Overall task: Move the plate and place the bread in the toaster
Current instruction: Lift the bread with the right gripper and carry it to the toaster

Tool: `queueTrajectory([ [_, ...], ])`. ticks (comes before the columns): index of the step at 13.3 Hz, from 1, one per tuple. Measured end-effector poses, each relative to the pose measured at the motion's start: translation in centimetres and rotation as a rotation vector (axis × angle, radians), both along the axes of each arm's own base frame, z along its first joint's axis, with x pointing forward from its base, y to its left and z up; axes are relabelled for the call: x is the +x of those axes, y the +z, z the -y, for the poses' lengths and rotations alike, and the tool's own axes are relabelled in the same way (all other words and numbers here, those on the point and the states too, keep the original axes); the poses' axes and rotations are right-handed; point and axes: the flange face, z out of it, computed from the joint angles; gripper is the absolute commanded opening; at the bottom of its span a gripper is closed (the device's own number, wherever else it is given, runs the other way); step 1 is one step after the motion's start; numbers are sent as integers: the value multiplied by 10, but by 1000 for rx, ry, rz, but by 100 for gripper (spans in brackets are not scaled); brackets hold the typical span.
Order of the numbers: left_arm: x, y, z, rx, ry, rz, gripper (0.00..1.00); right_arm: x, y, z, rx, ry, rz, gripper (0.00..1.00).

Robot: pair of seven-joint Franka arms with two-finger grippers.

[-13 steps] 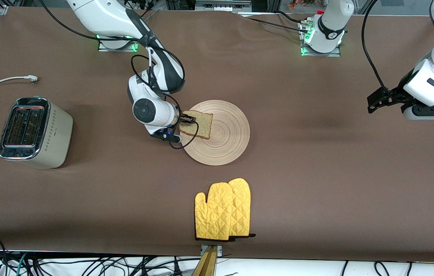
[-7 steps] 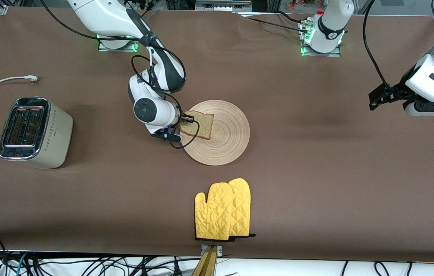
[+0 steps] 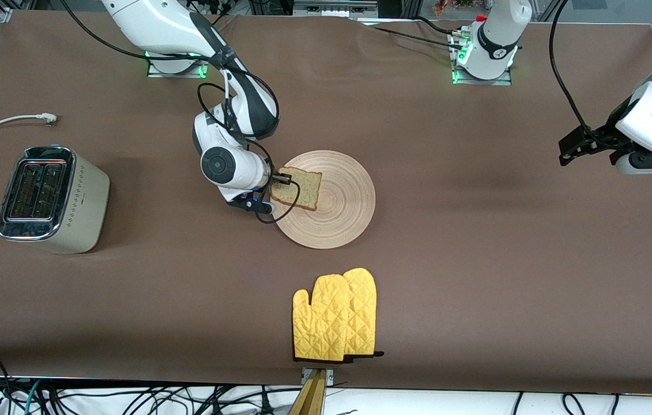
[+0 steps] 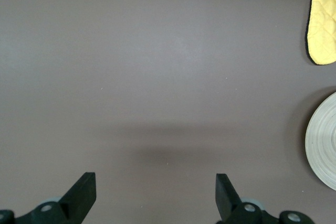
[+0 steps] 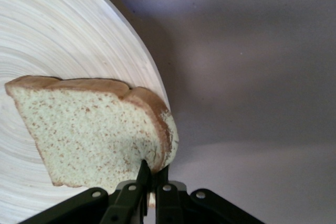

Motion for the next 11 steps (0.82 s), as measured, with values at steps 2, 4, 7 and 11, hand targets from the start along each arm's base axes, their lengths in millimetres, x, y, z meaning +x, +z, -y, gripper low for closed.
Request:
queueTrajectory([
  [2, 0, 0, 0, 0, 1, 1, 100, 12, 20, 1, -20, 31, -11, 0],
  [4, 0, 1, 0, 0, 1, 1, 100, 28, 56, 7, -65, 78, -27, 0],
  [7, 1, 3, -1, 0, 2, 7, 100, 49, 120, 27, -124, 104, -14, 0],
  [11, 1, 7, -1, -2, 2, 15, 100, 70, 202, 105, -230, 156, -24, 0],
])
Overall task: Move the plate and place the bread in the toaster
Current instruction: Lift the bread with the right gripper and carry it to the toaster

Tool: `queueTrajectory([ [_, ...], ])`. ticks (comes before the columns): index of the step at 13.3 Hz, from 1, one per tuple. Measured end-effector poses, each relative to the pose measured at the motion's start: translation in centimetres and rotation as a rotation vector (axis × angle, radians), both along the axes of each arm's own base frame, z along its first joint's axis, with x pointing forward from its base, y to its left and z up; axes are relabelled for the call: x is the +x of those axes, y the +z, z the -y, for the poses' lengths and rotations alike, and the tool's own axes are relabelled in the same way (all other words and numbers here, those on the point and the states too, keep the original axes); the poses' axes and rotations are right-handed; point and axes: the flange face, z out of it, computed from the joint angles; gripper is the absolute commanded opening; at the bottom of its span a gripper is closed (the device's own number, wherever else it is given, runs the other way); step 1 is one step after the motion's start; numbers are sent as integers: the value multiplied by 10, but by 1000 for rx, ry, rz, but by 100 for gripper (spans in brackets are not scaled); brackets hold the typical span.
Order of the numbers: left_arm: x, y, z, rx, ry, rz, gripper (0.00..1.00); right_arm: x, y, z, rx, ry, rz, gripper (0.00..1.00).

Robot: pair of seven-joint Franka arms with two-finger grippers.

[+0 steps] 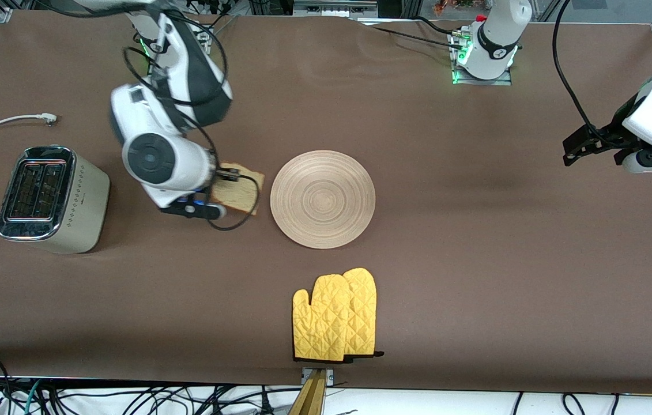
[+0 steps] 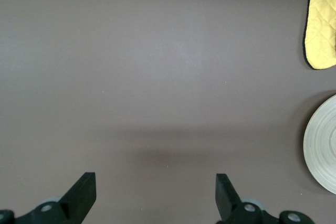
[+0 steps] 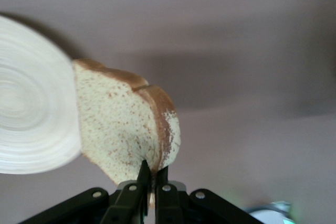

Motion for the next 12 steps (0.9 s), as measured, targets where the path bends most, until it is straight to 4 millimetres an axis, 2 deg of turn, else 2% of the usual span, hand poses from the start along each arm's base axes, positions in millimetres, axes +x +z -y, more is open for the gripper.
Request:
queueTrajectory([
  [2, 0, 0, 0, 0, 0, 1, 100, 4, 26, 50, -98, 53, -20, 0],
  [4, 0, 1, 0, 0, 0, 1, 100, 9, 40, 98, -189, 107, -39, 0],
  [9, 0, 1, 5, -10, -7, 2, 100, 20, 62, 234, -308, 164, -123, 0],
  [12, 0, 2, 9, -25, -8, 1, 100, 21, 69, 293, -390, 208, -174, 0],
])
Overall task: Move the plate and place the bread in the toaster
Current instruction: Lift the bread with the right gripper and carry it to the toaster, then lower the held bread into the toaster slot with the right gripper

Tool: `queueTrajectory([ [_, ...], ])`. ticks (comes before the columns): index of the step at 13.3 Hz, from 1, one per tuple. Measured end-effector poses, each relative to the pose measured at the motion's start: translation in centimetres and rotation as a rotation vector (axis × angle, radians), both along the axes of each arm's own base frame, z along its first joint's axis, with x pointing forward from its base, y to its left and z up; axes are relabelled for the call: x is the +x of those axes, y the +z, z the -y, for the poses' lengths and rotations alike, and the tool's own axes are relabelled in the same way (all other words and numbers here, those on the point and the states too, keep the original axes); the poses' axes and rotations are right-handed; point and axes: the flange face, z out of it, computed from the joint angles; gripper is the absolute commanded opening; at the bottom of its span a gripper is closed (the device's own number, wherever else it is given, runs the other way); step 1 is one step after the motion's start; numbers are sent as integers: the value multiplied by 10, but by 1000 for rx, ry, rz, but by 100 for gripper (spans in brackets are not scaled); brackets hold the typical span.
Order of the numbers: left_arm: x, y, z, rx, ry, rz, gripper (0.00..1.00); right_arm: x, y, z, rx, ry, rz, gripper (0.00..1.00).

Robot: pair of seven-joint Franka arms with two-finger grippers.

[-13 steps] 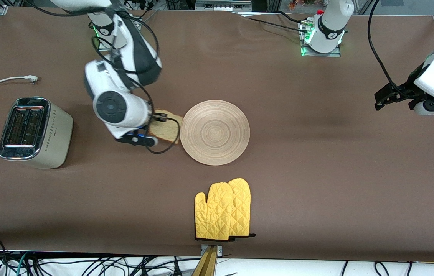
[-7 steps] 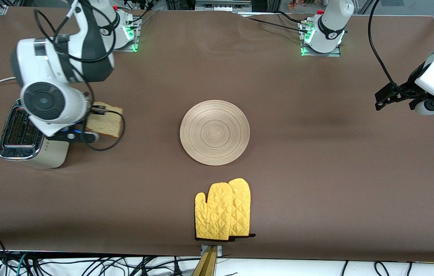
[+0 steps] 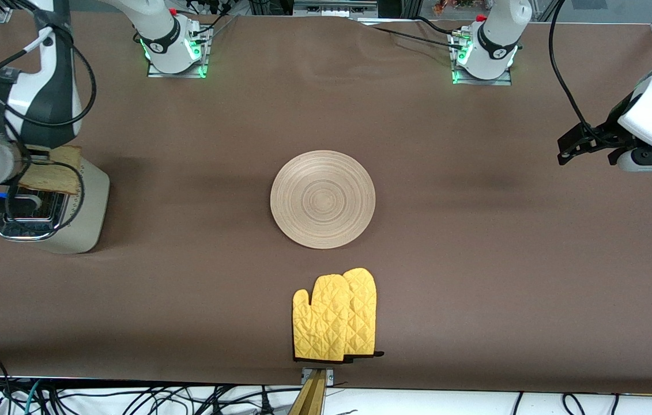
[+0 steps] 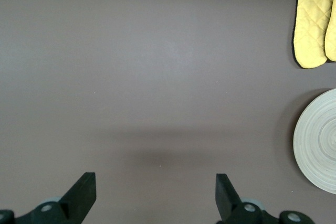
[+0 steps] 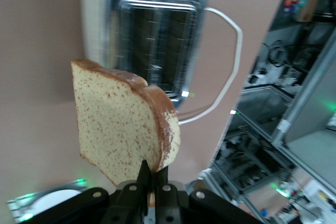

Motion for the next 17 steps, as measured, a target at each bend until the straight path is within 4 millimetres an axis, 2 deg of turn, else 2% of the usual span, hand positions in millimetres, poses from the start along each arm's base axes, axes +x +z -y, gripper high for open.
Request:
queueTrajectory([
  [5, 0, 0, -3, 0, 6, 0, 100, 13, -28, 91, -19, 47, -15, 0],
  [7, 0, 0, -3, 0, 6, 0, 100, 17, -36, 112, -18, 61, -6, 0],
  [11, 0, 0, -3, 0, 6, 0, 100, 22, -42, 111, -21, 79, 0, 0],
  [17, 0, 0, -4, 0, 7, 0, 100, 36, -70, 102, -35, 125, -2, 0],
])
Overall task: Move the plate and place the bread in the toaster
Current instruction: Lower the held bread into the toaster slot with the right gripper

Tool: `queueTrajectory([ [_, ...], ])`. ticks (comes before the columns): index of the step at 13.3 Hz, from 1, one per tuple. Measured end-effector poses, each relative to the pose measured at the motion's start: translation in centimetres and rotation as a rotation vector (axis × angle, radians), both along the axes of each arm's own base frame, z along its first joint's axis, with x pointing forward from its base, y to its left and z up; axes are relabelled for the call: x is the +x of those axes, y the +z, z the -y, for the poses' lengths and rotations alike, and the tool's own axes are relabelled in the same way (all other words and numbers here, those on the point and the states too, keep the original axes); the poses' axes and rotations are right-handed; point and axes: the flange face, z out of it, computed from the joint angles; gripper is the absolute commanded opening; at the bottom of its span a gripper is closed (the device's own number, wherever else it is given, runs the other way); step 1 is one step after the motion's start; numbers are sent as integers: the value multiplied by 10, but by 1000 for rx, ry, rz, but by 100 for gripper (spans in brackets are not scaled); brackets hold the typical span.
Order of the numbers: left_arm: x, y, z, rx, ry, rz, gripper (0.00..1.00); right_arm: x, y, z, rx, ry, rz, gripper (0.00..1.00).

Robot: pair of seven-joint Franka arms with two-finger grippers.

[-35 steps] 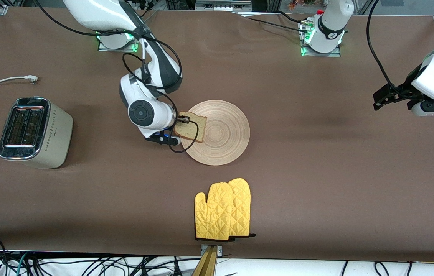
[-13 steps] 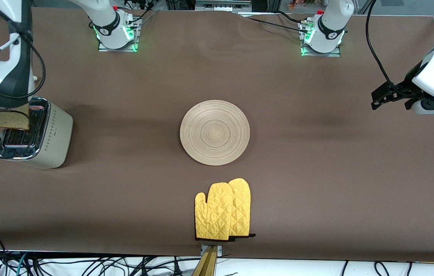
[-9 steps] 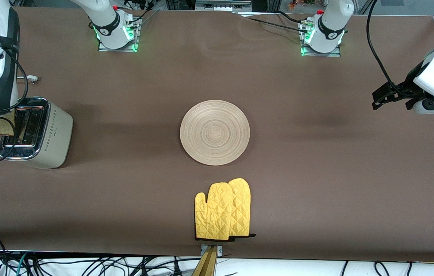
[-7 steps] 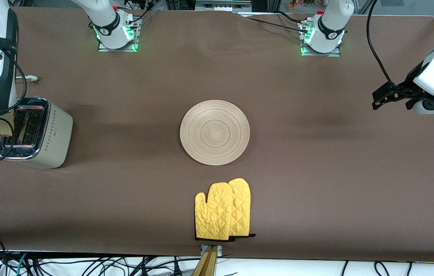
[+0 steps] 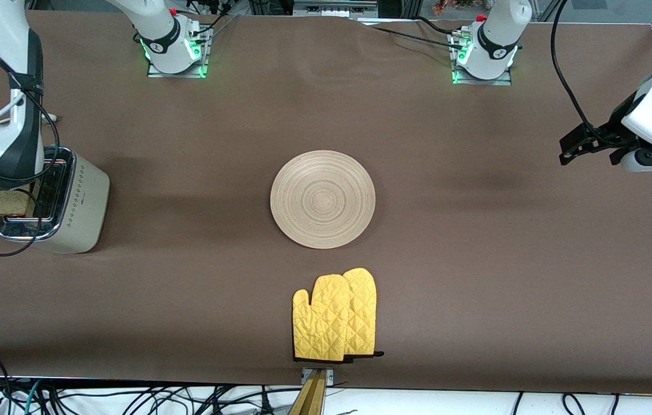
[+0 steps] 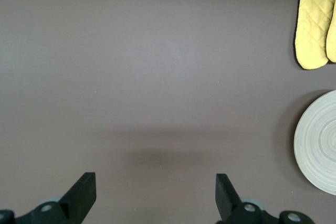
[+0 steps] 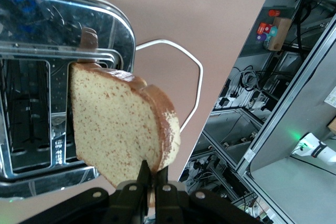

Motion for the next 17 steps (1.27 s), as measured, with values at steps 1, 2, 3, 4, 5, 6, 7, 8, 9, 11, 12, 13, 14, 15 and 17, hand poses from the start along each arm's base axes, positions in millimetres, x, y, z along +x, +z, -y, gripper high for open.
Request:
queueTrajectory([
  [1, 0, 0, 0, 0, 0, 0, 100, 2, -4, 0, -2, 5, 1, 0],
  [2, 0, 0, 0, 0, 0, 0, 100, 3, -7, -1, -5, 7, 4, 0],
  [3, 0, 0, 0, 0, 0, 0, 100, 5, -11, -2, -9, 6, 10, 0],
  [4, 0, 0, 0, 0, 0, 0, 100, 7, -15, -2, -14, 4, 15, 0],
  [5, 0, 0, 0, 0, 0, 0, 100, 8, -18, -2, -21, -5, 22, 0],
  [6, 0, 0, 1, 0, -2, 0, 100, 8, -20, -3, -29, -19, 32, 0],
  [7, 0, 0, 2, 0, -4, 0, 100, 8, -19, -4, -36, -34, 46, 0],
  [8, 0, 0, 2, 0, -4, 0, 100, 9, -18, -5, -45, -48, 61, 0],
  [9, 0, 0, 2, 0, -4, 0, 100, 9, -18, -6, -53, -65, 77, 0],
  [11, 0, 0, 2, 0, -4, 0, 100, 8, -17, -6, -66, -99, 91, 0],
  [12, 0, 0, 2, 0, -4, 0, 100, 5, -18, -5, -71, -117, 83, 0],
  [13, 0, 0, 2, 0, -4, 0, 100, 3, -18, -4, -75, -138, 75, 0],
  [14, 0, 0, 2, 0, -4, 0, 100, 1, -19, -3, -83, -161, 77, 0],
  [15, 0, 0, 2, 0, -4, 0, 100, 0, -19, -3, -88, -176, 81, 0],
  [17, 0, 0, 2, 0, -4, -1, 100, -1, -20, -3, -92, -194, 88, 0],
])
